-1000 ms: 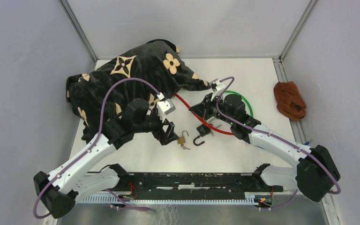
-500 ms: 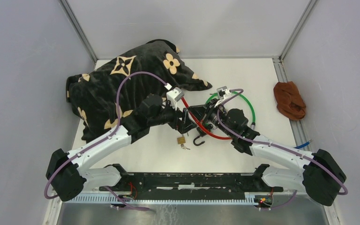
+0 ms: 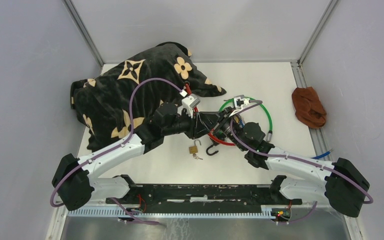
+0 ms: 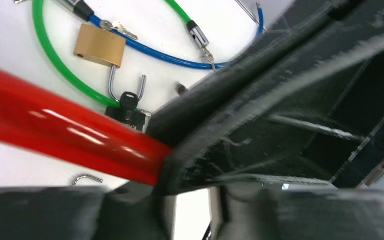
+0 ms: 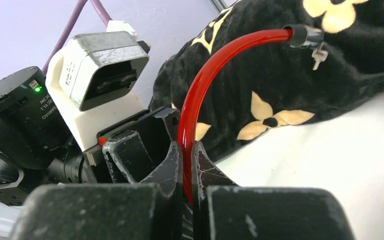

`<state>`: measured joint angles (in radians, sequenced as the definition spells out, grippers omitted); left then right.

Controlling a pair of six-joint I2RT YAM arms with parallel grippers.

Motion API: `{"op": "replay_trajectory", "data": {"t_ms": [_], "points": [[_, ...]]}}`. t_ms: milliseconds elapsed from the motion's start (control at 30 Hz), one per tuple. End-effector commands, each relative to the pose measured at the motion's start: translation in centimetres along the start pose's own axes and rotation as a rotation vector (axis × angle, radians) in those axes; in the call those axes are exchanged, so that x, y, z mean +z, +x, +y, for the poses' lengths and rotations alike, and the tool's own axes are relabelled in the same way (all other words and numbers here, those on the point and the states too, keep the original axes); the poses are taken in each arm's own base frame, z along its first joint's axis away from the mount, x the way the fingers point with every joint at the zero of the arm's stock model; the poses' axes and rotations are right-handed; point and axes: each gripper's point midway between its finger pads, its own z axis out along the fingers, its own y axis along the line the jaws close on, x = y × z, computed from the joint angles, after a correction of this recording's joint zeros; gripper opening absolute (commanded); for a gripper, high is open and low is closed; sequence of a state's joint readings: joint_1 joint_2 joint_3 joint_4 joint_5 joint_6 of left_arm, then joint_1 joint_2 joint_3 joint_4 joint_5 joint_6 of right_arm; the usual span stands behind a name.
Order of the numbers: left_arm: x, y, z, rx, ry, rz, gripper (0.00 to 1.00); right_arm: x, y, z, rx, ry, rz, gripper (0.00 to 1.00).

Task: Lock with the key
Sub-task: Pick up the lock from the center of the board.

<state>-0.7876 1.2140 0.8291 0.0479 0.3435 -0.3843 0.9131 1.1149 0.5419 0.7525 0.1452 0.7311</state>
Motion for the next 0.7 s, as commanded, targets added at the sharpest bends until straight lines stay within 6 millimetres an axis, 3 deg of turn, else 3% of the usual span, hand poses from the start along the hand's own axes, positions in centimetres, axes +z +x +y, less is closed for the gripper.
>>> {"op": "replay_trajectory", "data": {"t_ms": [0, 67, 200, 300, 400, 533, 667], "points": [[-1.0, -4.1, -0.3, 0.045, -0.027, -0.154, 0.19, 0.1, -2.2, 3.9, 0.063, -0.131, -0.069, 0.0], [-1.7, -4.3, -0.5, 0.063, -0.029, -0.165, 0.05, -0.1, -1.9, 3.4, 0.048, -0.115, -0.061, 0.0], [-3.3, -3.3, -0.4, 0.164, -0.032, -0.143, 0.02, -0.6, -1.4, 2.9, -0.068, -0.11, -0.026, 0.02], [-4.8, -2.1, -0.4, 0.281, -0.03, -0.088, 0.02, -1.5, -1.5, 1.3, -0.204, -0.07, 0.012, 0.36], [-6.9, -0.5, -1.6, 0.44, 0.053, -0.002, 0.02, -3.1, -3.9, -1.6, -0.452, 0.007, -0.011, 0.59], [-10.2, 1.3, -4.9, 0.584, 0.24, 0.118, 0.02, -5.1, -7.1, -5.1, -0.837, 0.108, 0.009, 0.7], [-12.8, 2.3, -6.6, 0.643, 0.349, 0.234, 0.02, -5.3, -5.6, -3.5, -1.145, -0.098, 0.099, 0.9]]}}
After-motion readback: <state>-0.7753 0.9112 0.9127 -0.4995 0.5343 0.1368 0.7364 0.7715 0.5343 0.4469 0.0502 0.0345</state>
